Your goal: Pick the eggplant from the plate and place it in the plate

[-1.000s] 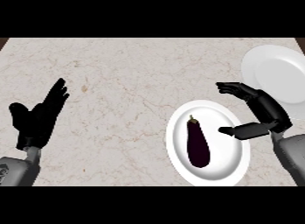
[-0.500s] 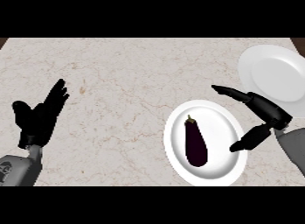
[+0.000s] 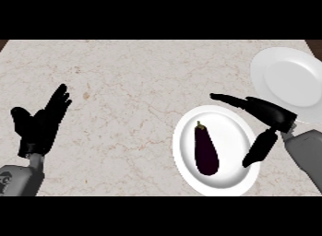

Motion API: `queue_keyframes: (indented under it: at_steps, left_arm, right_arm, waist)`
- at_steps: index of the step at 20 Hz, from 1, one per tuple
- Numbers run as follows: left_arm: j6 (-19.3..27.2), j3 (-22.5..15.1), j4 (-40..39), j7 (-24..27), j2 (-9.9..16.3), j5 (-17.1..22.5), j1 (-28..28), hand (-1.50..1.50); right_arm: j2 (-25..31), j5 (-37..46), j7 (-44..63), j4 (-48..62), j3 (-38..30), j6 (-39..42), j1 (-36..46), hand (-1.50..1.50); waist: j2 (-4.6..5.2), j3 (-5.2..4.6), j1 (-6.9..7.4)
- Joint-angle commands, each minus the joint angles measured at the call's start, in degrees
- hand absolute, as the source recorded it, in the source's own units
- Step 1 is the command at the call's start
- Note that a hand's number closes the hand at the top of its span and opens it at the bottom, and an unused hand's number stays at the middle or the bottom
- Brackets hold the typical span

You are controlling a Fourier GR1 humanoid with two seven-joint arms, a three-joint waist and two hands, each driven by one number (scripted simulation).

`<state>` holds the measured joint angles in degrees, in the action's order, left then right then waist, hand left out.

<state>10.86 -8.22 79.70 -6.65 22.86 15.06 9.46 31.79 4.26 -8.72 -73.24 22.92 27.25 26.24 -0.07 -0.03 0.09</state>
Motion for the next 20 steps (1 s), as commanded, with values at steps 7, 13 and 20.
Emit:
queue_keyframes:
  at_steps: [7, 13, 20]
  left_arm:
    - [0.76, 0.24, 5.64, -4.73, -1.81, -2.73, -0.70, 0.00]
    - [-3.17, 3.71, -1.12, 0.53, -2.35, -3.41, -0.85, 0.00]
    - [-3.77, 4.46, -0.52, -0.83, -5.02, -6.06, 1.11, 0.00]
  right_arm:
    - [-3.42, 13.01, 6.10, 1.85, 2.68, 2.37, 4.49, -1.50]
    - [-4.76, 17.57, 10.11, -4.63, 4.21, 7.13, 0.53, -1.50]
    - [-12.52, 25.94, 8.57, 3.71, 3.91, 6.30, 2.09, -1.50]
  waist:
    - [0.04, 0.05, 0.47]
    - [0.01, 0.01, -0.09]
    - [0.08, 0.03, 0.10]
